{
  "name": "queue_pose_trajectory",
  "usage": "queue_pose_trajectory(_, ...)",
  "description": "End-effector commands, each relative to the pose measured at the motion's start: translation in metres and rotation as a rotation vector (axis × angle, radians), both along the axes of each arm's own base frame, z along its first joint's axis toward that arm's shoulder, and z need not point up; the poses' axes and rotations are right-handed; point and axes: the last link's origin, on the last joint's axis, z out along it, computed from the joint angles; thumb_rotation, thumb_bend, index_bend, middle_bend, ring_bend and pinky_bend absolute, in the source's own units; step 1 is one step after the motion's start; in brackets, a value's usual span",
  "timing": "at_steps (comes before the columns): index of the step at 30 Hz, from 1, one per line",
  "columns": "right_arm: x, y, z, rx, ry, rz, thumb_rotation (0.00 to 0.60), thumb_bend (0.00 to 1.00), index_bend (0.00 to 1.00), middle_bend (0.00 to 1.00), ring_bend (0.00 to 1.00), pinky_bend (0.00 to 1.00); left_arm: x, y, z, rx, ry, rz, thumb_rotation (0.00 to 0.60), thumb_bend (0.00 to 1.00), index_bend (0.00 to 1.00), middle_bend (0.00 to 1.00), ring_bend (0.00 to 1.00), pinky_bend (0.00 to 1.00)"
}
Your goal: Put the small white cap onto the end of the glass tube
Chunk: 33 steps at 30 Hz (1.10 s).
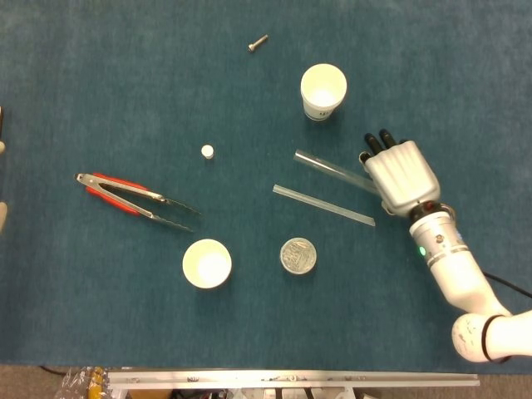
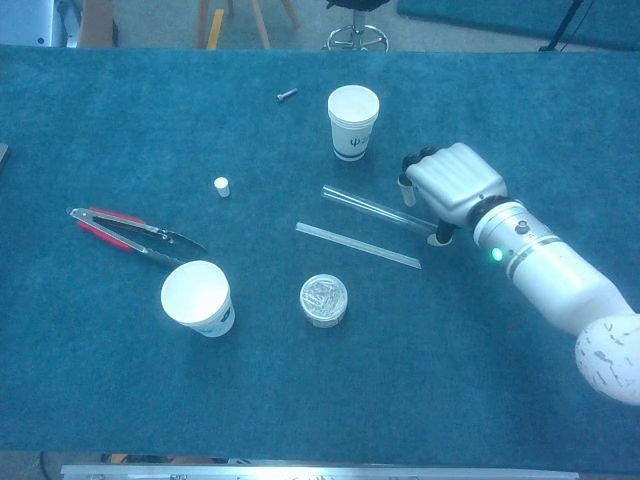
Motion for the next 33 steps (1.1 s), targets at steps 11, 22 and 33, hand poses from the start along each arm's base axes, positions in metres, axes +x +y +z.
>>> queue_pose_trajectory(11, -0.002, -0.006, -0.005, -0.008, 0.012, -0.028, 0.6, 0.08, 0.45, 0.2, 0.18, 0.52, 0.0, -0.001, -0.001, -0.032, -0.045, -0.008, 0.6, 0.33, 0.2, 0.07, 0.0, 0.05)
queue_pose_trajectory(22, 0.014, -0.013, -0.018, 0.019, -0.03, -0.042, 0.6, 0.08, 0.44, 0.19, 0.18, 0.52, -0.002, -0.003, 0.004, -0.012, -0.033, -0.007, 0.6, 0.33, 0.2, 0.07, 0.0, 0.05)
queue_pose_trajectory(33, 0.029, -0.022, -0.026, 0.046, -0.049, -0.065, 0.6, 0.16, 0.42, 0.18, 0.19, 0.52, -0.003, -0.003, 0.007, 0.005, -0.034, -0.015, 0.6, 0.33, 0.2, 0.07, 0.0, 0.05)
